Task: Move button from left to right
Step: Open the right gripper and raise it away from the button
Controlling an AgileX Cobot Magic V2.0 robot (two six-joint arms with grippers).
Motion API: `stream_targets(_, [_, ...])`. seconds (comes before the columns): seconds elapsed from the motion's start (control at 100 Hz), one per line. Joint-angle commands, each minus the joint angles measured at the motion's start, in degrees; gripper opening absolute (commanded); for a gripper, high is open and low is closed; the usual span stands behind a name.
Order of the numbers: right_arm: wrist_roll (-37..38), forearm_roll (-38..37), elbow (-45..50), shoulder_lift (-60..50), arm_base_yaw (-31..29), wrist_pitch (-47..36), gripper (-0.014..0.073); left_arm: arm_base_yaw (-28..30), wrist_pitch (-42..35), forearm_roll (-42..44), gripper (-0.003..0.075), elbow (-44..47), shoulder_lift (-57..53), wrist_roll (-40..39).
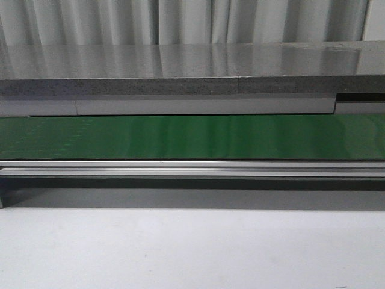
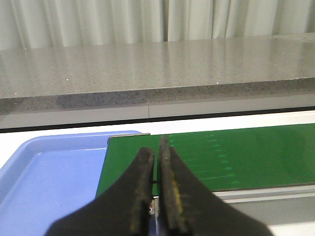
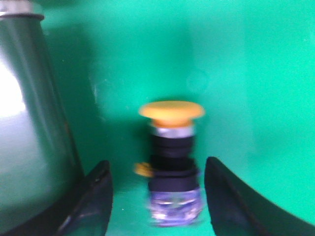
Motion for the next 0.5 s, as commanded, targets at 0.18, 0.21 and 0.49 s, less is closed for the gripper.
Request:
stream_targets(0.18, [0.99,1.69,-1.84,-6.37,0.34,-3.68,0.0404,-0.56,-4.93,-0.67,0.0005,-1.64,0.55,-0.18])
stream_targets(0.21, [0.99,2.37,-1.84,-7.2,0.62,-4.4,0.0404,-0.56,-4.93,-0.67,0.0005,-1.64,0.55,-0.18])
stream_targets(0.49, [0.94,3.54,-1.18,-17.77,7.68,-10.94,0.0404,-0.56,-4.93,-0.67,0.0005,-1.64,0.55,-0.18])
